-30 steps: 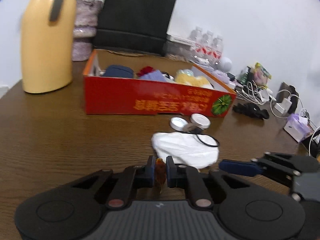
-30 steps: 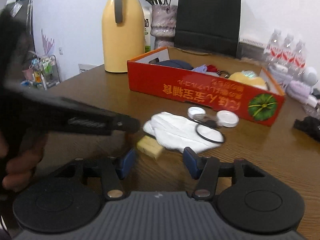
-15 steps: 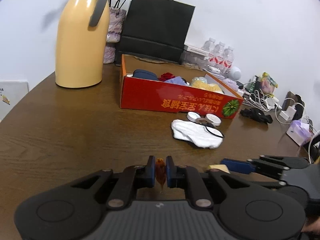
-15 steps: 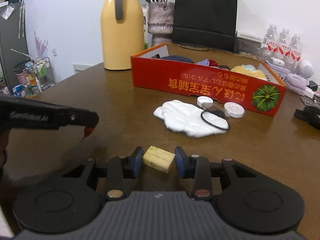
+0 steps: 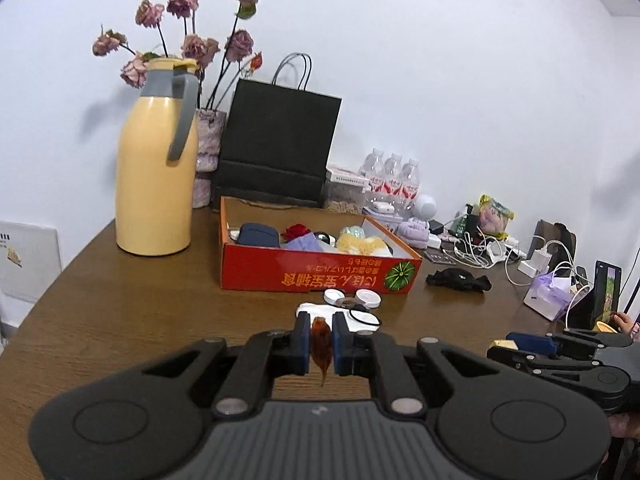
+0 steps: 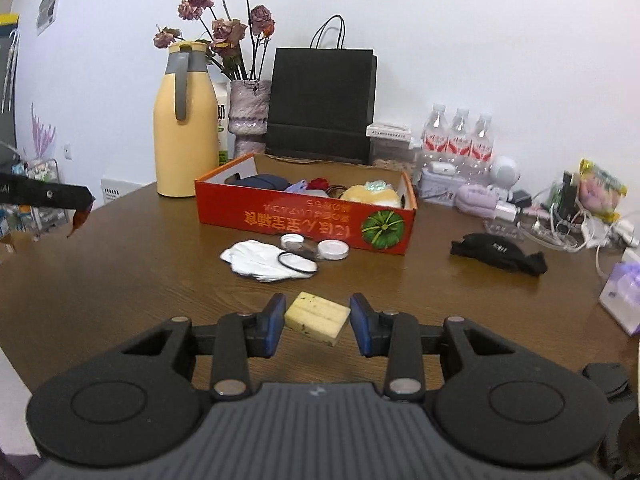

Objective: Organize objects

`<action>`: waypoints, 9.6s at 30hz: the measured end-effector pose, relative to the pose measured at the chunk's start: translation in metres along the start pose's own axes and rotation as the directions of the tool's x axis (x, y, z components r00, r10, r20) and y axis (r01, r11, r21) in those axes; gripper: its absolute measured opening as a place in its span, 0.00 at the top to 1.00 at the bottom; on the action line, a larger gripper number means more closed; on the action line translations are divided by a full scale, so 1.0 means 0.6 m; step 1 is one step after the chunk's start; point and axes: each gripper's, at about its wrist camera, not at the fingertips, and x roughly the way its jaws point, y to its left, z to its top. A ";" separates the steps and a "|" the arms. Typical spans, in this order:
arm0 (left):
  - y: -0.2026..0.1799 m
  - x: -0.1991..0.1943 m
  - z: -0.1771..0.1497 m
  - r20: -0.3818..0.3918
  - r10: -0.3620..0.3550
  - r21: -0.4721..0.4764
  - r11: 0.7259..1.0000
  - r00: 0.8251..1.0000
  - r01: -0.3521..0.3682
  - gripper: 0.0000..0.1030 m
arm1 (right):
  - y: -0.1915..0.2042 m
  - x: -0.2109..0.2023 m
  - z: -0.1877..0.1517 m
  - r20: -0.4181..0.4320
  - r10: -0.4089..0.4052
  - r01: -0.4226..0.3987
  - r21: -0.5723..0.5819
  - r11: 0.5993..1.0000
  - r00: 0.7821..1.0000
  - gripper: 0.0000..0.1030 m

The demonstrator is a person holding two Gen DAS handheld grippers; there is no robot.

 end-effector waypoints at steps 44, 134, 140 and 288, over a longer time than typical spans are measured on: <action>0.081 0.467 0.231 -0.276 0.068 0.031 0.998 0.959 -0.062 0.38 | -0.161 0.483 0.285 -0.078 0.145 -0.115 0.306 0.945 0.986 0.01; 0.015 0.200 -0.054 -0.265 -0.042 -0.070 0.997 0.963 0.024 0.93 | 0.001 0.205 -0.011 -0.163 0.247 -0.237 0.079 0.968 0.955 0.54; 0.028 0.173 -0.057 -0.233 -0.050 -0.111 0.993 0.971 0.024 0.40 | 0.028 0.152 -0.006 -0.071 0.252 -0.248 0.062 0.967 0.965 0.28; 0.063 0.099 -0.041 -0.088 0.206 0.047 0.978 0.975 -0.202 1.00 | -0.076 0.152 0.073 0.060 0.011 -0.023 0.189 0.982 0.998 0.72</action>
